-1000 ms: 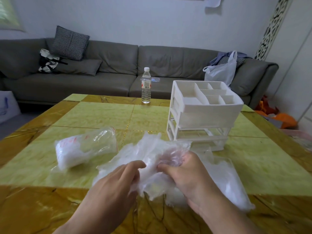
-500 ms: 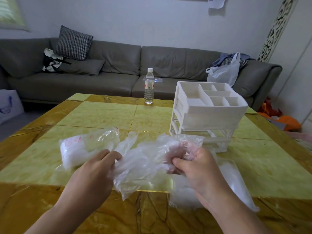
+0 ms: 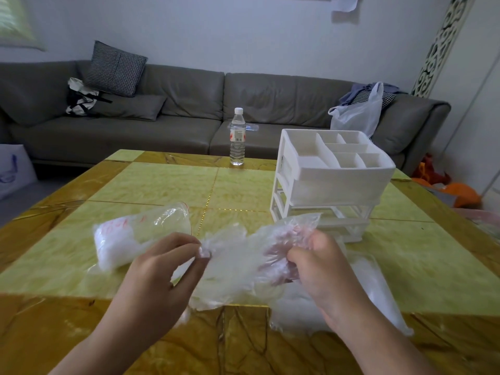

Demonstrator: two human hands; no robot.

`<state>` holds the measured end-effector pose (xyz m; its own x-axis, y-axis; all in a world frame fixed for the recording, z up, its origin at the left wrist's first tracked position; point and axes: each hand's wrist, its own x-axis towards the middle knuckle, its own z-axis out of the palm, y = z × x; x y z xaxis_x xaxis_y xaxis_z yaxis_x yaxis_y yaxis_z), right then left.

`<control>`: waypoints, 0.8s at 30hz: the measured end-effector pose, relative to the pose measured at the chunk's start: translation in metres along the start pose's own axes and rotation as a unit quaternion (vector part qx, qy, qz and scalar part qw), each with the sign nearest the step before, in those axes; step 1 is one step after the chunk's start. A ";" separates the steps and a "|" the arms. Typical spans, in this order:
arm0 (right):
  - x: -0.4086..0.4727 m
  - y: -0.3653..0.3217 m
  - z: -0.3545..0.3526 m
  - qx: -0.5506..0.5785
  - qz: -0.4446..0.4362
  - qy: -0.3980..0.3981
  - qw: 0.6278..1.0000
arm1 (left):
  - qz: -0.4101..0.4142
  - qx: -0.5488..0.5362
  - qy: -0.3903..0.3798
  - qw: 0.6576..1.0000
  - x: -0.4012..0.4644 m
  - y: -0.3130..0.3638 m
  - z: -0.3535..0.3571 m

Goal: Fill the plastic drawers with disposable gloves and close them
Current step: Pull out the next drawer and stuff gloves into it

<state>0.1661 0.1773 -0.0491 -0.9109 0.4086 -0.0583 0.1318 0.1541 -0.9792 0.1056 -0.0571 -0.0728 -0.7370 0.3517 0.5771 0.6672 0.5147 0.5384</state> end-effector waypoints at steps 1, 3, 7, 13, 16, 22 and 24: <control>0.001 0.000 0.000 0.013 0.004 0.003 1.000 | -0.006 -0.007 0.034 0.999 0.000 0.004 0.000; 0.002 0.001 0.001 0.044 0.025 -0.008 0.999 | -0.014 0.002 0.089 0.996 -0.001 0.008 0.001; -0.001 0.009 0.015 0.083 0.063 -0.068 0.992 | 0.065 0.046 0.073 0.994 -0.008 0.012 0.016; -0.006 0.009 0.019 0.200 0.133 -0.145 0.960 | 0.150 0.082 -0.042 0.984 -0.021 0.021 0.034; -0.009 0.004 0.015 0.199 0.126 -0.209 0.949 | 0.146 0.067 -0.089 0.983 -0.020 0.025 0.029; -0.006 0.014 0.022 0.031 0.023 -0.056 0.998 | 0.125 0.042 -0.189 0.973 -0.023 0.031 0.023; -0.005 0.012 0.020 0.019 0.014 -0.026 0.999 | 0.113 0.037 -0.202 0.972 -0.025 0.031 0.025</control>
<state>0.1640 0.1593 -0.0649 -0.9260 0.3655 -0.0950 0.1437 0.1082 -0.9837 0.1418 -0.0303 -0.0863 -0.5645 0.7327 0.3801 0.8186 0.4379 0.3717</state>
